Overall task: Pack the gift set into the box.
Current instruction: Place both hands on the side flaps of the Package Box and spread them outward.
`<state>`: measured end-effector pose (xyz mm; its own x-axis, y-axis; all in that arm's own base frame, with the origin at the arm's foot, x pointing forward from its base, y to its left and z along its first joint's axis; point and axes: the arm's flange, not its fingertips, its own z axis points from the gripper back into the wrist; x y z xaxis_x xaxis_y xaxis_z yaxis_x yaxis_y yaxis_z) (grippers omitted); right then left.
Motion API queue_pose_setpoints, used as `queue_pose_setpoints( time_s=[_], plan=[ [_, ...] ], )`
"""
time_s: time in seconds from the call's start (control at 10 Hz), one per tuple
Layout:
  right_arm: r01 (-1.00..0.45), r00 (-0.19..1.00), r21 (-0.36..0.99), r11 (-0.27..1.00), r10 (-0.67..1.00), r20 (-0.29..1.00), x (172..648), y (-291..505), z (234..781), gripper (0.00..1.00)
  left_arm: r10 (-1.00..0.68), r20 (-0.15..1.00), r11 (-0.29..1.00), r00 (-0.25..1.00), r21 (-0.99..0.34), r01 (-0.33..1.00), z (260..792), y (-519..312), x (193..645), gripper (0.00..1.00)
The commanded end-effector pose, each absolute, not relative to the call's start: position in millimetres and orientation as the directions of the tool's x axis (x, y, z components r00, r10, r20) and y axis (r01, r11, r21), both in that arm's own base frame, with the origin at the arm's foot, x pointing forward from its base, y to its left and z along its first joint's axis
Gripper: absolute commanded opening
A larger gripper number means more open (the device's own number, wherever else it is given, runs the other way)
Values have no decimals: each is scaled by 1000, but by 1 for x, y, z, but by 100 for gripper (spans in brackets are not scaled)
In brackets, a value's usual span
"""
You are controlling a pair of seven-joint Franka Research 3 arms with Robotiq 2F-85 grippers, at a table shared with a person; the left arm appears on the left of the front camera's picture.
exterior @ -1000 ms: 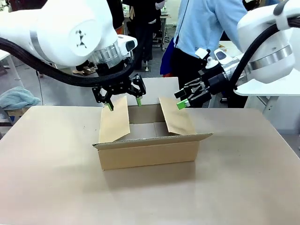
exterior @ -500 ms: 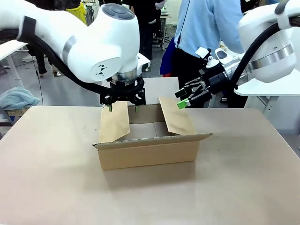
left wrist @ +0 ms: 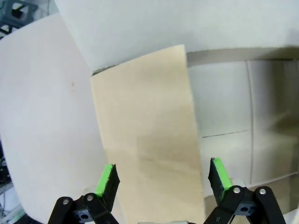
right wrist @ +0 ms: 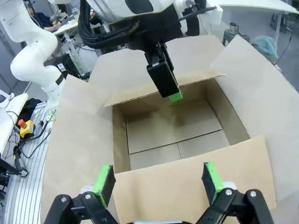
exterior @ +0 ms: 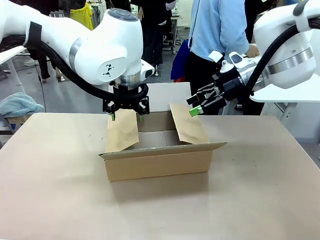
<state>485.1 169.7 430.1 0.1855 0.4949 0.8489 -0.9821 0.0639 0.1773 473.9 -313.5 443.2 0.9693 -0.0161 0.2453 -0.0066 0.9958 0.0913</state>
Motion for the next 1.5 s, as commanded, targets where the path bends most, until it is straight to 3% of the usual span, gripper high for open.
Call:
queue_pose_setpoints(
  time_s=[0.0, 0.4, 0.8, 1.0, 1.4],
  plan=[
    [-983, 181, 177, 57, 503, 845, 481, 168, 431, 100, -53, 196, 991, 979, 129, 27, 443, -309, 470, 100],
    [-983, 181, 177, 57, 503, 845, 481, 168, 431, 100, -36, 204, 989, 978, 148, 5, 448, -296, 469, 100],
    [-983, 181, 177, 57, 503, 845, 481, 168, 431, 100, -7, 325, 988, 946, 145, -43, 487, -265, 441, 100],
    [-983, 181, 177, 57, 503, 845, 481, 168, 431, 100, 25, 280, 987, 960, 144, -68, 481, -239, 437, 100],
    [-983, 181, 177, 57, 503, 845, 481, 168, 431, 100, 230, 249, 967, 941, 51, -250, 459, -150, 433, 100]
  ],
)
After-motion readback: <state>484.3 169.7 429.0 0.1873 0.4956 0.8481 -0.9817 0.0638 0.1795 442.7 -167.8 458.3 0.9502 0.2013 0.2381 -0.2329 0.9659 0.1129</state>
